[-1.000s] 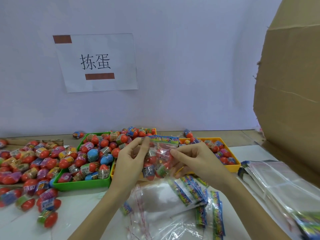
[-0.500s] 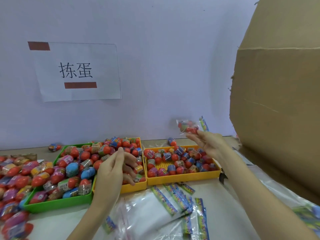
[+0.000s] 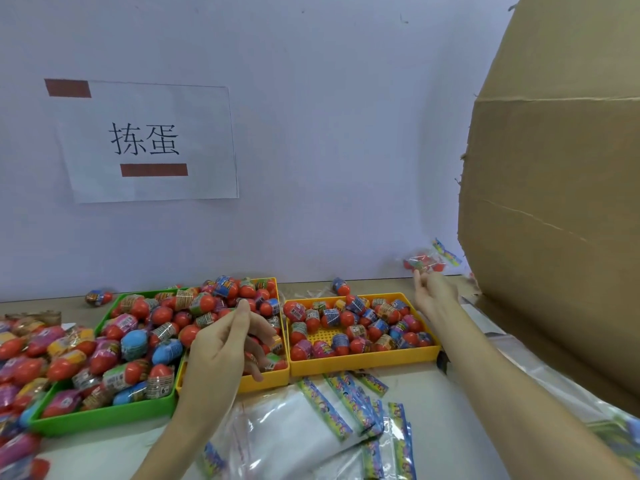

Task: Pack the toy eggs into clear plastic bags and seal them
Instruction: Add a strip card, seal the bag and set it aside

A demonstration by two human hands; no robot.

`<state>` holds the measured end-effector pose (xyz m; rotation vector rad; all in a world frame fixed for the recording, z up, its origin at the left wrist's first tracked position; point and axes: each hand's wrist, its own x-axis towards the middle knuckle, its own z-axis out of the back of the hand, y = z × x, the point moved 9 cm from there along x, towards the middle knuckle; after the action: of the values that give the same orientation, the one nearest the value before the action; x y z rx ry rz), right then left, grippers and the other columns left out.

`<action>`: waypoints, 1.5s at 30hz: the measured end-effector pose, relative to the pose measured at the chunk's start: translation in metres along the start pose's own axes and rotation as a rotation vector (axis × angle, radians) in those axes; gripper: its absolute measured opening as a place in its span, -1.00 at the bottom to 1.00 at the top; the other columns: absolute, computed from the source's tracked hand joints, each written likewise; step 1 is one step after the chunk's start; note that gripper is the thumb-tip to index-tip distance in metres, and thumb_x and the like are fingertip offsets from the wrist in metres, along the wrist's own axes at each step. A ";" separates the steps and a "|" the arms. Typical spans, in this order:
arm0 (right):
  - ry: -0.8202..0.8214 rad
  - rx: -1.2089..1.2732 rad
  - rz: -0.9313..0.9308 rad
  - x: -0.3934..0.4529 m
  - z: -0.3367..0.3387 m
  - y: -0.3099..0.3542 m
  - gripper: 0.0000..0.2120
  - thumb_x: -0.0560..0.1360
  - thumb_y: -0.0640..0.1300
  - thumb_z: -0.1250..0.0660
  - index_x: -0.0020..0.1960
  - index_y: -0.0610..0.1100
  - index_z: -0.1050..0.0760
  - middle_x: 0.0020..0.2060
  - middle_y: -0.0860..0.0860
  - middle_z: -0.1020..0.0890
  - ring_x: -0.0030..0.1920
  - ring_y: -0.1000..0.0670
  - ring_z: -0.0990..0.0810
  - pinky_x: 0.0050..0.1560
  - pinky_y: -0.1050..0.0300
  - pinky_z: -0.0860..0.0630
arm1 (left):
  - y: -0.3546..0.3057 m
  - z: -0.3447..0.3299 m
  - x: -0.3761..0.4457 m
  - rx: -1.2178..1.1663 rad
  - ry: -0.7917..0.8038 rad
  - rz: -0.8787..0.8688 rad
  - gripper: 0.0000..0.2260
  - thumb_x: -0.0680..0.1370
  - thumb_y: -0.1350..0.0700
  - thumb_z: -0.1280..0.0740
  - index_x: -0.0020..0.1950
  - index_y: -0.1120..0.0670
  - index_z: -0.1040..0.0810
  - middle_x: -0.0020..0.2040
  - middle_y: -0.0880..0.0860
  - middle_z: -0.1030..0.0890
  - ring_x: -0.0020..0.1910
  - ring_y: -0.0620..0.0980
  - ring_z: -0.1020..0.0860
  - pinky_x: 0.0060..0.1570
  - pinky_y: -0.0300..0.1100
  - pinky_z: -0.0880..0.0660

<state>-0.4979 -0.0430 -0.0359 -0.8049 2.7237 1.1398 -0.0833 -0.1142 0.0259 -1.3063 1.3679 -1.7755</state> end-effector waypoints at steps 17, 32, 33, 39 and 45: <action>0.031 -1.759 0.374 0.019 -0.022 0.007 -0.69 0.59 -0.17 -0.29 0.25 -0.33 -0.57 0.19 -0.27 -0.64 0.24 -0.26 -0.58 0.07 -0.04 -0.53 | 0.009 0.002 0.004 0.014 0.013 0.012 -0.58 0.65 -0.11 -0.18 -0.21 0.05 -0.72 -0.28 0.16 -0.68 -0.40 0.12 -0.62 -0.53 -0.17 -0.56; 0.179 -1.657 0.526 -0.030 -0.063 0.008 -0.63 0.64 -0.26 -0.23 0.42 -0.27 -0.51 0.29 -0.25 -0.61 0.31 -0.25 -0.56 0.20 -0.02 -0.50 | 0.001 0.001 0.001 0.068 0.073 -0.018 -0.61 0.66 -0.09 -0.22 -0.23 0.02 -0.69 -0.28 0.14 -0.66 -0.33 0.23 -0.62 -0.48 -0.08 -0.57; 0.215 -1.645 0.547 -0.041 -0.068 0.006 -0.63 0.65 -0.26 -0.22 0.43 -0.26 -0.51 0.31 -0.24 -0.61 0.33 -0.24 -0.55 0.24 -0.02 -0.49 | 0.000 -0.001 0.001 0.101 0.101 -0.026 -0.64 0.65 -0.09 -0.25 -0.22 0.00 -0.69 -0.27 0.12 -0.66 -0.32 0.22 -0.62 -0.44 -0.04 -0.59; 0.437 -1.493 0.679 -0.125 -0.084 -0.012 -0.70 0.68 -0.25 -0.20 0.34 -0.17 -0.59 0.27 -0.09 -0.66 0.30 -0.06 -0.60 0.26 0.14 -0.48 | -0.009 -0.026 -0.012 0.422 0.263 -0.231 -0.92 0.61 -0.06 -0.41 -0.05 -0.13 -0.67 -0.14 -0.14 -0.67 -0.16 -0.04 -0.64 -0.21 -0.17 -0.61; 0.504 -1.355 0.808 -0.181 -0.068 -0.026 -0.79 0.69 -0.22 -0.25 0.17 -0.03 -0.61 -0.03 0.16 -0.67 -0.10 0.30 -0.59 -0.17 0.52 -0.46 | 0.016 -0.066 -0.040 0.645 0.863 -0.203 -0.55 0.50 -0.31 -0.51 0.33 -0.19 -0.65 0.23 -0.30 -0.58 0.20 -0.30 -0.52 0.17 -0.38 -0.50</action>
<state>-0.3214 -0.0254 0.0451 0.1577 2.2286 3.4459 -0.1304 -0.0589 -0.0044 -0.3224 0.8698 -2.7755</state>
